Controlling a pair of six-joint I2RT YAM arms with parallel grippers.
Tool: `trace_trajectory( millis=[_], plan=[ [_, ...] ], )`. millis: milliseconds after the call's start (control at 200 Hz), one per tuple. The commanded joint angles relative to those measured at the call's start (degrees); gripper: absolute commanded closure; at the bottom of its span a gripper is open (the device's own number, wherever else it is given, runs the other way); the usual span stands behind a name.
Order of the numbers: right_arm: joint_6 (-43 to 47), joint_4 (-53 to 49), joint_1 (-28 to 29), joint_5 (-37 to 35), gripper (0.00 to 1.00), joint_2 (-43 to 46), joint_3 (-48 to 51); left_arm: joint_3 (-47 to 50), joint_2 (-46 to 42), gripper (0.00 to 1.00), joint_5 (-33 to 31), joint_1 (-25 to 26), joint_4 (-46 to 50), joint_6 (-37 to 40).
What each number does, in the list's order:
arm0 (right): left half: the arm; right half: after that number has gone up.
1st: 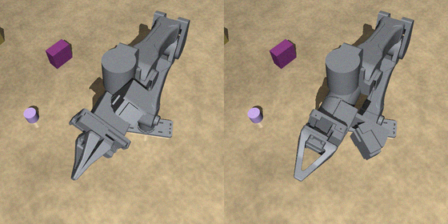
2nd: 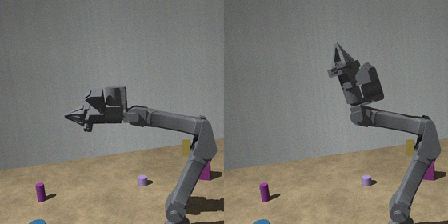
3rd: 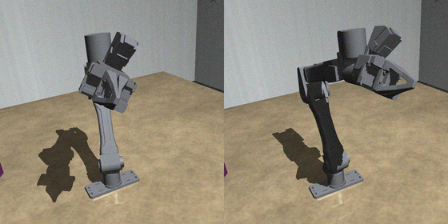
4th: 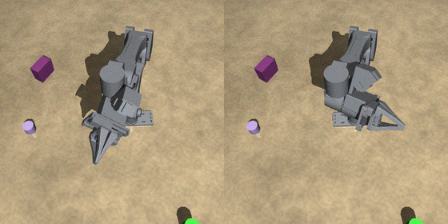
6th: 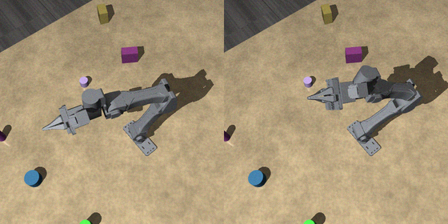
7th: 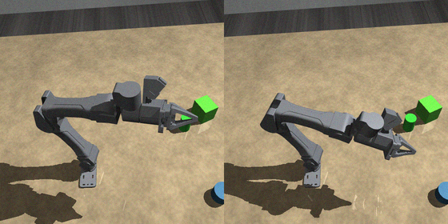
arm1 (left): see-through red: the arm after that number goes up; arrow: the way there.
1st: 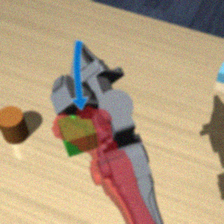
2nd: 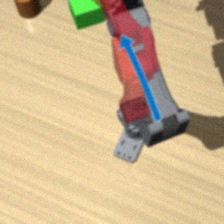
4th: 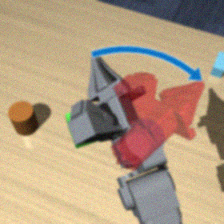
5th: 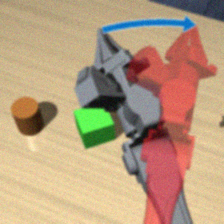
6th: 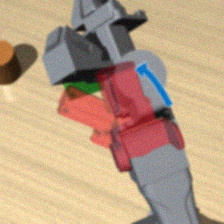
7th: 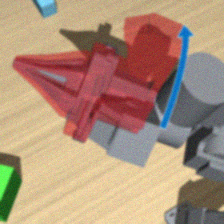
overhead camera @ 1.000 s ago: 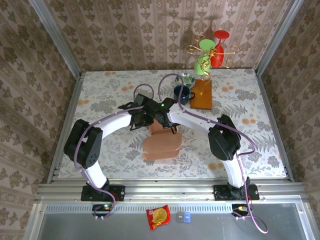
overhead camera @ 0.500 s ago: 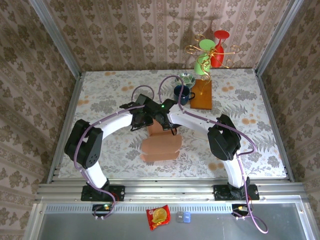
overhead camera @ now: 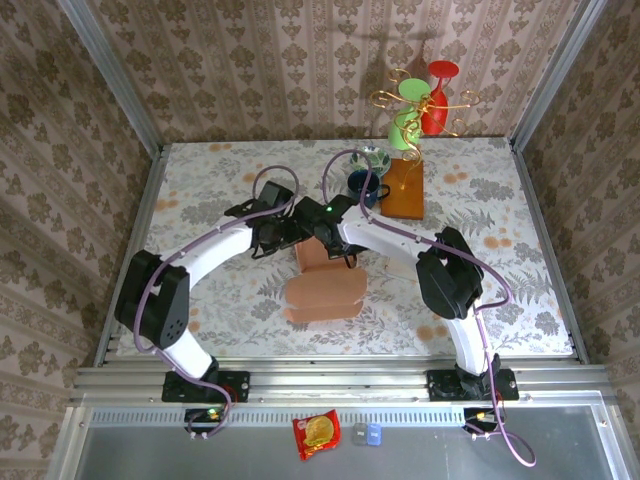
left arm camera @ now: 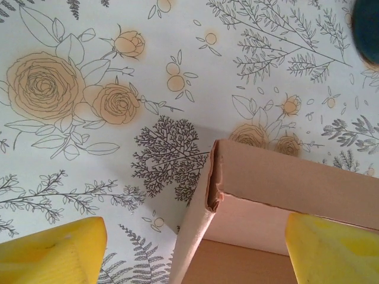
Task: Fold the paper box
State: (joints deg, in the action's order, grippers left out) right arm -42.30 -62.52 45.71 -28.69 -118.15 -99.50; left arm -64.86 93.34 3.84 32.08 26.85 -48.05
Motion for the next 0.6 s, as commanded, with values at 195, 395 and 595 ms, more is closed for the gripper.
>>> trace_trajectory(
  millis=[195, 395, 595],
  plan=[
    [-5.45, -4.66, -3.09, 6.49, 1.00, -1.62, 0.14, -1.79, -7.40, 0.15, -0.96, -1.40, 3.98, 4.39],
    [-15.63, -7.94, -7.24, 16.45, 1.00, -0.80, 1.18, -0.40, -14.54, 0.25, -4.26, -3.22, 4.38, 8.78],
    [-25.72, -13.86, -9.44, 23.21, 1.00, -3.02, -2.23, -2.04, -16.39, 0.30, 1.79, -5.55, 13.76, 9.83]
  ],
)
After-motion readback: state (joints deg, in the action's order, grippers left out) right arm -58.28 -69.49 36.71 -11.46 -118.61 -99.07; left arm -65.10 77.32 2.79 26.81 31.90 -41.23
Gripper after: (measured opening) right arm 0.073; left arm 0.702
